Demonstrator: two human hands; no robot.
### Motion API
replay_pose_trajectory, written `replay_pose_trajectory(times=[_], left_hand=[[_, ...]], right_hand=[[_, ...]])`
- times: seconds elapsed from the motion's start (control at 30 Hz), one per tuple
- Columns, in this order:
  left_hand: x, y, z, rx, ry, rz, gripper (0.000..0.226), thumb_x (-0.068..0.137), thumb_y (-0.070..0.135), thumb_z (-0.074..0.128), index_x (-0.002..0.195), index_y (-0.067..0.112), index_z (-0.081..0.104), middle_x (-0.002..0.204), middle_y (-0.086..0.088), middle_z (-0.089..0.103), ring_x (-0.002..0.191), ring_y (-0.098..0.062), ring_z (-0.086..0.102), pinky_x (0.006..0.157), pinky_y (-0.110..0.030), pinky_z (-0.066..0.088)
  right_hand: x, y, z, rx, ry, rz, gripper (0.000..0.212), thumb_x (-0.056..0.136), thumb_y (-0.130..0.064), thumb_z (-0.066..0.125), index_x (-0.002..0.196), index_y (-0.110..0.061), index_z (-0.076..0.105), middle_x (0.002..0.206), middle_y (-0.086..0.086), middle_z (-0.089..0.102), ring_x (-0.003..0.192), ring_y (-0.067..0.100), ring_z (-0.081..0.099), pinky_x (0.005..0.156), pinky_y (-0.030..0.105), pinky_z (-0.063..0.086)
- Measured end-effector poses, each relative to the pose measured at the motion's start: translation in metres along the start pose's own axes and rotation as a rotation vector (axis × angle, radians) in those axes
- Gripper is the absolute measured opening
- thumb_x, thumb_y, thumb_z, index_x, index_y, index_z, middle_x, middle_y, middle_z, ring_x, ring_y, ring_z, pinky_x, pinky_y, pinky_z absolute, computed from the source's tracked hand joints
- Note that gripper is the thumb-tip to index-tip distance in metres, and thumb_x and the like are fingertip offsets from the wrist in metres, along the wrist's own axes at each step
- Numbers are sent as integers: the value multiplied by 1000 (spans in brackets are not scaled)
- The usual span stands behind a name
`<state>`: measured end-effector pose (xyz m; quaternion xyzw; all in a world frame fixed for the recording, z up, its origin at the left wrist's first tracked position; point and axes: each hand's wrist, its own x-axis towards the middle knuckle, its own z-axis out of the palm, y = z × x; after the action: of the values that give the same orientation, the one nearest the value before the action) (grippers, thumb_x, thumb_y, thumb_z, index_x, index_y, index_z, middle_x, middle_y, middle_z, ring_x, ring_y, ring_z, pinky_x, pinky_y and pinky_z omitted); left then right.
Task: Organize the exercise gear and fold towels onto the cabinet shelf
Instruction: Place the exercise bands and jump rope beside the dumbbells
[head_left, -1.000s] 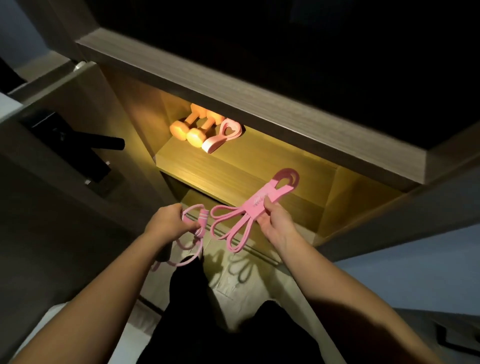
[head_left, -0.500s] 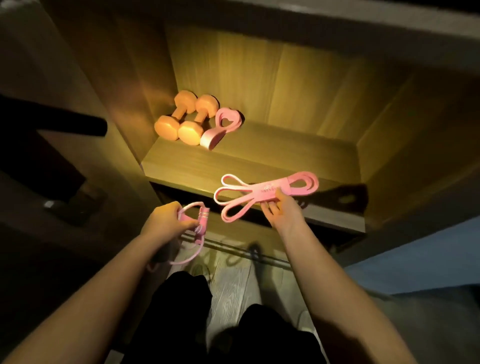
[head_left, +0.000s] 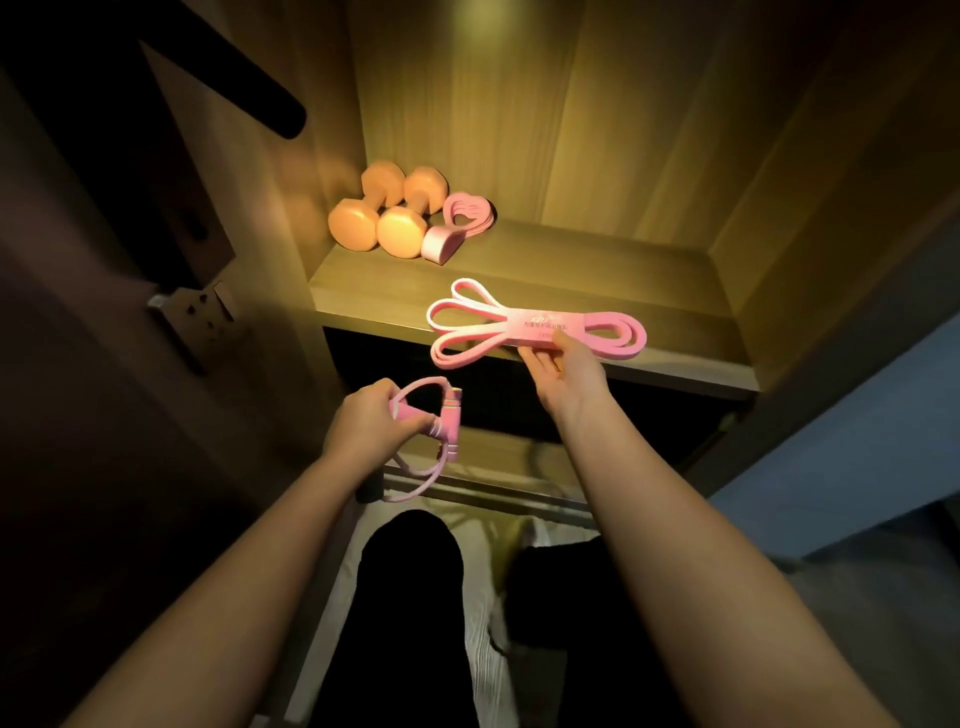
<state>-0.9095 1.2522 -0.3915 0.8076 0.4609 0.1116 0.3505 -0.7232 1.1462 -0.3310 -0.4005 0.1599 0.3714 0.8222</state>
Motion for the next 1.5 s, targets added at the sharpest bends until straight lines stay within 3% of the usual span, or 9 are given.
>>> replay_pose_trajectory(times=[0.27, 0.53, 0.7, 0.8, 0.9, 1.03, 1.2, 1.33, 1.5], left_hand=[[57, -9, -12, -30, 22, -76, 38, 67, 47, 79, 78, 20, 54, 78, -1, 61, 71, -19, 61, 61, -41, 56], [79, -35, -5, -104, 34, -114, 30, 68, 41, 78, 73, 22, 55, 75, 1, 61, 69, -16, 59, 57, -29, 43], [80, -40, -4, -142, 38, -112, 31, 71, 41, 79, 76, 20, 58, 75, 1, 63, 70, -15, 60, 57, -31, 47], [80, -40, -5, -151, 39, -104, 31, 69, 39, 79, 76, 18, 58, 77, -1, 63, 73, -20, 61, 66, -38, 52], [80, -42, -7, -146, 47, -105, 31, 68, 39, 79, 74, 19, 57, 74, 0, 62, 72, -19, 60, 65, -38, 50], [79, -44, -9, -97, 50, -92, 34, 69, 41, 80, 75, 17, 56, 74, -1, 62, 71, -20, 60, 64, -38, 50], [83, -44, -13, -88, 36, -109, 36, 70, 42, 80, 77, 16, 56, 74, -1, 62, 70, -20, 61, 64, -39, 53], [88, -52, -15, -64, 35, -123, 35, 70, 43, 80, 76, 18, 55, 75, 0, 61, 70, -19, 60, 60, -37, 50], [93, -60, -18, -82, 37, -176, 35, 68, 42, 82, 76, 18, 57, 79, -1, 63, 73, -19, 62, 62, -35, 52]], right_hand=[[63, 39, 65, -98, 16, 95, 45, 94, 5, 51, 138, 1, 42, 131, 20, 58, 120, 33, 58, 99, 42, 50], [113, 79, 107, -139, -7, 120, 37, 97, 4, 49, 134, 6, 45, 132, 23, 56, 121, 33, 57, 102, 44, 46], [114, 80, 99, -389, -57, 182, 39, 103, -2, 33, 141, 6, 37, 143, 22, 46, 132, 33, 46, 106, 43, 40], [109, 66, 88, -545, -91, 231, 36, 103, -2, 34, 137, 9, 40, 134, 25, 54, 123, 34, 55, 94, 39, 49], [109, 54, 82, -996, -119, 8, 28, 99, -7, 46, 123, 4, 55, 98, 16, 68, 83, 27, 68, 63, 28, 57], [129, 38, 77, -1872, -232, -811, 36, 88, -29, 65, 123, -18, 61, 121, 5, 62, 111, 25, 57, 94, 34, 46], [153, 39, 95, -2164, -488, -671, 76, 89, -39, 65, 152, -21, 28, 151, 6, 39, 138, 28, 34, 111, 44, 30], [163, 47, 99, -2166, -556, -789, 51, 90, -36, 65, 138, -24, 51, 133, 4, 51, 123, 28, 43, 98, 39, 33], [164, 69, 105, -2087, -523, -852, 48, 91, -31, 64, 137, -21, 52, 132, 5, 51, 120, 27, 43, 97, 37, 34]])
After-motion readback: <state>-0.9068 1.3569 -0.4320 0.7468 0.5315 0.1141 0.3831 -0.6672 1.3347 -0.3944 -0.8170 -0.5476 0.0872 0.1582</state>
